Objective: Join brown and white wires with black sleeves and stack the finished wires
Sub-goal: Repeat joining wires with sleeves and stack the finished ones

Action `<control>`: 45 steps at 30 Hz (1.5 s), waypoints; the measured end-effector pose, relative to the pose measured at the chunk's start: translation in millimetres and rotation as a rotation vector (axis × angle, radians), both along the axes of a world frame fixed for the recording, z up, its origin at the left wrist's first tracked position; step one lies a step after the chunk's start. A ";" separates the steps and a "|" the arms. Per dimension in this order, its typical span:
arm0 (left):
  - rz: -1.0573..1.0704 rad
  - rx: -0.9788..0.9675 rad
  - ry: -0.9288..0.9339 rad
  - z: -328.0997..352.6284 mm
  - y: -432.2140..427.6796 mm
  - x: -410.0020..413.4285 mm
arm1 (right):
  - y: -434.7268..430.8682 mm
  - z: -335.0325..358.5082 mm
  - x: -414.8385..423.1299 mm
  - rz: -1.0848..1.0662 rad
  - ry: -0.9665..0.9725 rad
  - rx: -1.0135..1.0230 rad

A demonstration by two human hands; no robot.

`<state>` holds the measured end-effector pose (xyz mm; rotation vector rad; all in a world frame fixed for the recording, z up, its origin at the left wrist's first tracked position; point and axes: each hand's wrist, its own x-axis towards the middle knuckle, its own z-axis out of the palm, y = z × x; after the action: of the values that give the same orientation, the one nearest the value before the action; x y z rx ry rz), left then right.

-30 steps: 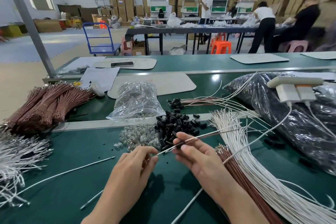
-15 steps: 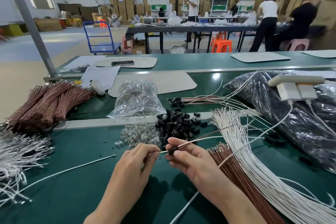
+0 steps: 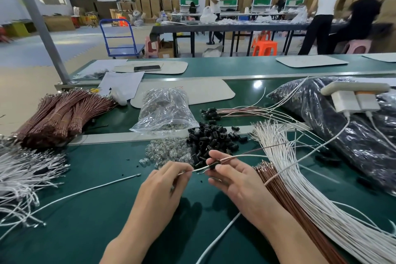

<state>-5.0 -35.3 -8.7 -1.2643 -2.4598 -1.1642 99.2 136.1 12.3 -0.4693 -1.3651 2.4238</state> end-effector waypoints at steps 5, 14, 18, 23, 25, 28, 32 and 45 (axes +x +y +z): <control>0.030 -0.013 -0.033 -1.0 -4.0 -6.8 | 7.4 1.6 0.2 -0.059 0.032 -0.058; -0.033 0.059 -0.090 -2.2 1.0 -2.1 | -0.9 -4.3 -2.2 0.044 0.013 0.032; -0.048 0.122 -0.150 -5.4 2.2 -4.4 | -0.9 -5.0 -2.2 0.079 0.023 0.054; -0.115 0.135 -0.191 -6.3 4.7 -2.8 | -3.9 -7.9 -2.3 0.147 0.043 0.065; -0.140 0.145 -0.221 -5.2 5.1 -0.7 | -3.0 -8.4 -2.4 0.137 0.044 0.067; -0.130 0.175 -0.284 -4.7 4.7 -1.3 | -0.4 -7.5 -2.4 0.097 0.048 0.063; -0.112 0.193 -0.346 -3.2 1.9 -5.4 | 1.4 -4.8 -1.2 0.056 0.056 0.047; -0.131 0.147 -0.374 3.1 1.4 -1.7 | -0.2 -3.9 0.3 0.079 0.045 0.060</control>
<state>-6.7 -33.9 -5.6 -1.2801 -2.5026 -1.7219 99.5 135.9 8.4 -0.3495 -1.4581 2.4326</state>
